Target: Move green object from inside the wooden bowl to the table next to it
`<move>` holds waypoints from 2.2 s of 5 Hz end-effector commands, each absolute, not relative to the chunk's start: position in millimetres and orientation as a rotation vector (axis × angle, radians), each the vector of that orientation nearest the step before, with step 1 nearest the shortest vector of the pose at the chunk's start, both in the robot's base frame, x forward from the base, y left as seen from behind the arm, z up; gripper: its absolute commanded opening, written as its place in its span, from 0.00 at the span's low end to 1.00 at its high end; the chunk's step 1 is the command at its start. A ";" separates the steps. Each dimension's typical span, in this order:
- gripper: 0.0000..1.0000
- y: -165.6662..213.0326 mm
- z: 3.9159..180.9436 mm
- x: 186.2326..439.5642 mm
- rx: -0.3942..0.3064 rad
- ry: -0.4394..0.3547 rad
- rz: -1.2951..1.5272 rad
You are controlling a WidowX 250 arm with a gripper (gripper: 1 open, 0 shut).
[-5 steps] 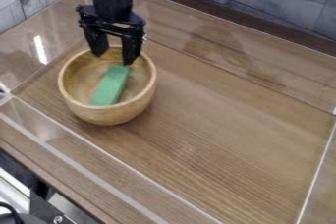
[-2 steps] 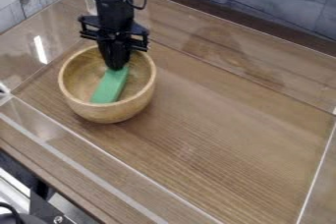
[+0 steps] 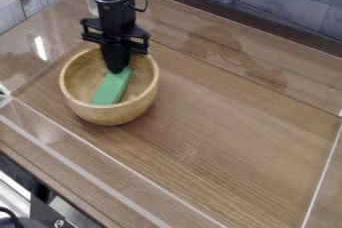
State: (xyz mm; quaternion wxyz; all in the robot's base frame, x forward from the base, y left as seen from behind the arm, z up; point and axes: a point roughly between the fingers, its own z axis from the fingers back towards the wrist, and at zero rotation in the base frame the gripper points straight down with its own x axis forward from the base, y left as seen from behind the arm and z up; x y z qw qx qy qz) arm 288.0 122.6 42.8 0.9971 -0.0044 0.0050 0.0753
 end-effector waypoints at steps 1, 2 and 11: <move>0.00 123.1 53.8 298.3 0.004 -0.017 0.168; 0.00 117.2 55.3 304.3 0.000 -0.009 0.183; 0.00 73.8 75.1 303.0 -0.001 0.053 0.461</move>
